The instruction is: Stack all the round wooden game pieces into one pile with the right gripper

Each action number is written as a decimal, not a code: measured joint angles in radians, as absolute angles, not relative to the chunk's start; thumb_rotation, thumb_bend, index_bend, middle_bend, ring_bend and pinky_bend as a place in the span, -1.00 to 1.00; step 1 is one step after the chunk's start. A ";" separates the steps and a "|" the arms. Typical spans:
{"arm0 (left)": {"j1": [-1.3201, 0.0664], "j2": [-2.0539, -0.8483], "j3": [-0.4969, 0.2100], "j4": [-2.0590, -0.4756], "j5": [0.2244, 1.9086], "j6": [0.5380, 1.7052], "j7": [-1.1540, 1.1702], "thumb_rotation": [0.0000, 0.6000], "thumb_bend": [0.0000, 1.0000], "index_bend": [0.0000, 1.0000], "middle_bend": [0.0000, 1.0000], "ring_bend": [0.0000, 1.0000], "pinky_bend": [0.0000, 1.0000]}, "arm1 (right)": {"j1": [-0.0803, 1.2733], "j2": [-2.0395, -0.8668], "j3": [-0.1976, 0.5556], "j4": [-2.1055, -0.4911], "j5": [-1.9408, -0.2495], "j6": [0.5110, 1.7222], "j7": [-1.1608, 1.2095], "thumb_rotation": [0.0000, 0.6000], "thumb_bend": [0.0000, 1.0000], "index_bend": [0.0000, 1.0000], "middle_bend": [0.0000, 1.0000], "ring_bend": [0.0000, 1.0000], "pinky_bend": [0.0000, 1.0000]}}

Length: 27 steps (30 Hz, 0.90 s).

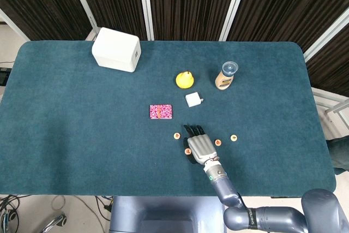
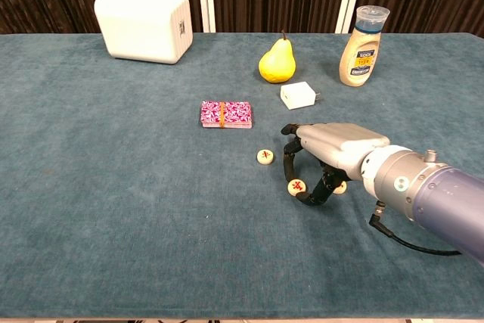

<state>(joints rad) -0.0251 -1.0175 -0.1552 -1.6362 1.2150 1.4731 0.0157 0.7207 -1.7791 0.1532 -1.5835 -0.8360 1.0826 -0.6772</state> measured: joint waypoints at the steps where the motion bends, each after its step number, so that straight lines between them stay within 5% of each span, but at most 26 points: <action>1: -0.025 -1.017 -0.155 -1.636 1.215 1.473 0.016 1.00 -0.81 -1.00 -1.00 -1.00 -0.90 | 0.720 -1.775 0.154 -1.589 -0.837 1.084 -0.675 1.00 -0.20 0.02 -1.00 -1.00 -1.00; 17: -0.022 -1.017 -0.154 -1.642 1.220 1.483 0.024 1.00 -0.81 -1.00 -1.00 -1.00 -0.90 | 0.698 -1.618 0.137 -1.728 -0.829 1.117 -0.697 1.00 -0.20 0.02 -1.00 -1.00 -1.00; 27: -0.023 -1.020 -0.154 -1.641 1.217 1.482 0.032 1.00 -0.81 -1.00 -1.00 -1.00 -0.90 | 0.696 -1.616 0.123 -1.699 -0.811 1.102 -0.680 1.00 -0.20 0.02 -1.00 -1.00 -1.00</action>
